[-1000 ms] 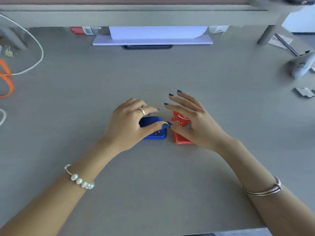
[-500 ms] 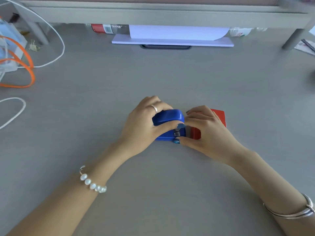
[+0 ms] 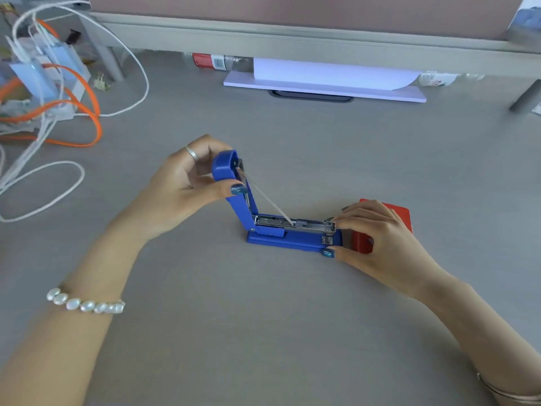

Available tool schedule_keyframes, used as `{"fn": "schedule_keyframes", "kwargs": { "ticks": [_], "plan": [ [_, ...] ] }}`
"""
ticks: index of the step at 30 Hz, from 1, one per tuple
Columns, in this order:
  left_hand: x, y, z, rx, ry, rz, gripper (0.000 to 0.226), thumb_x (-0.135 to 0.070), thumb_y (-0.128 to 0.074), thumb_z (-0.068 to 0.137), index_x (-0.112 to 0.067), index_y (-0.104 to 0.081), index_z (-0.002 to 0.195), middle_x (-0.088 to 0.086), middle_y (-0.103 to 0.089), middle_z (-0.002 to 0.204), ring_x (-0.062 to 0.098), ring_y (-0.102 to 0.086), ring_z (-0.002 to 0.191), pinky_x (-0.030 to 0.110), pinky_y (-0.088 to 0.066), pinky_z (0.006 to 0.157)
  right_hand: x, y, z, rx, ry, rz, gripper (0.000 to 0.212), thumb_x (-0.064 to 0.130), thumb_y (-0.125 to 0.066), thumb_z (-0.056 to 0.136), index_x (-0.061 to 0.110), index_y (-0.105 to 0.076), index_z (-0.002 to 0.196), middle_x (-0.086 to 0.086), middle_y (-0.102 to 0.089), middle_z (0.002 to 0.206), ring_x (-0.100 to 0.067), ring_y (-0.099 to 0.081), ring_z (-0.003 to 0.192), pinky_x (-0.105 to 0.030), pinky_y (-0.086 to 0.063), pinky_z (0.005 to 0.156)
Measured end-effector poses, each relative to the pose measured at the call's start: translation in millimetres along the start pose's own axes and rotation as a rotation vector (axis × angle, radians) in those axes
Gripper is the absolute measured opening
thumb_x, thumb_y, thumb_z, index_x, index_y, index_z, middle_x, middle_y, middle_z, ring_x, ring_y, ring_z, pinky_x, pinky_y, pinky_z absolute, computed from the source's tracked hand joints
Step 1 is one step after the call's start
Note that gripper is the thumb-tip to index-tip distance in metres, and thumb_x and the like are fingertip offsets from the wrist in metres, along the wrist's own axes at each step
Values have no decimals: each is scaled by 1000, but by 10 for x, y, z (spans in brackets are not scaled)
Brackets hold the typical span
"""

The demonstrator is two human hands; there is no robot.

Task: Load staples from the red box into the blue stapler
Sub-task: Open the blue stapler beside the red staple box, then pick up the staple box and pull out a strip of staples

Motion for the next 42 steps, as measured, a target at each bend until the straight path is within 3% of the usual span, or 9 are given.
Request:
{"fn": "schedule_keyframes", "kwargs": {
  "ticks": [4,8,12,16,21,25,29,36,42],
  "plan": [
    [88,271,-80,-65,38,88,35,-49,-81,52,-34,-62,76,-20,-63,74,0,-59,71,12,-48,69,-6,-21,7,27,-3,3,30,24,-79,68,15,-70,95,-2,-72,96,-25,-56,105,-51,-46,87],
    [287,453,-176,-45,168,218,38,-35,-81,46,-22,-58,73,-17,-67,70,1,-60,65,12,-49,66,6,-22,2,40,3,0,29,23,-79,69,15,-69,95,-2,-71,96,-27,-55,104,-49,-45,88],
    [508,528,-262,2,297,318,41,-37,-81,43,-19,-60,73,-15,-68,66,3,-59,61,10,-47,64,19,-2,-12,17,5,-26,26,26,-77,69,16,-70,92,3,-62,92,-23,-48,94,-27,-36,81],
    [598,459,-288,89,347,475,36,-23,-89,50,-17,-60,70,-8,-68,64,8,-56,59,22,-43,63,15,7,-26,9,-17,-39,25,30,-77,69,18,-70,90,2,-56,89,-18,-41,92,-24,-32,76],
    [636,387,-317,153,396,588,34,-37,-86,52,-27,-65,76,-6,-71,78,11,-62,76,32,-46,76,18,14,-22,4,-24,-67,25,31,-78,70,18,-69,89,-3,-58,85,-22,-44,91,-27,-34,75],
    [515,221,-228,151,361,608,49,-51,-81,50,-42,-64,95,-25,-59,103,-12,-47,103,8,-33,85,75,91,-53,47,-6,-58,52,62,-59,66,25,-66,102,4,-58,94,-11,-37,99,-25,-32,81],
    [166,-222,-17,177,200,559,50,-60,-75,52,-42,-64,98,-29,-55,103,-17,-43,104,-6,-26,84,0,338,-212,72,-88,-133,73,74,-66,50,38,-54,112,12,-47,109,-5,-29,107,-28,-29,88],
    [-81,-922,269,204,81,493,14,-36,-64,82,-31,-66,95,-25,-61,91,-6,-50,97,4,-33,83,-261,389,-283,134,-184,-143,60,50,-73,58,33,-57,113,13,-57,107,-11,-48,101,-26,-40,77],
    [-107,-1098,159,124,-81,546,31,-28,-64,83,-30,-60,114,-12,-61,113,3,-45,106,10,-30,93,-266,495,-228,-31,-214,166,41,1,-66,65,26,-66,98,8,-69,97,-6,-61,87,-11,-45,71]
  ]
}}
Point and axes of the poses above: each hand's wrist, its own z-axis towards the middle knuckle, its own y-axis out of the back of the hand, x = y × z, the point moved 9 cm from there along z, towards the middle knuckle
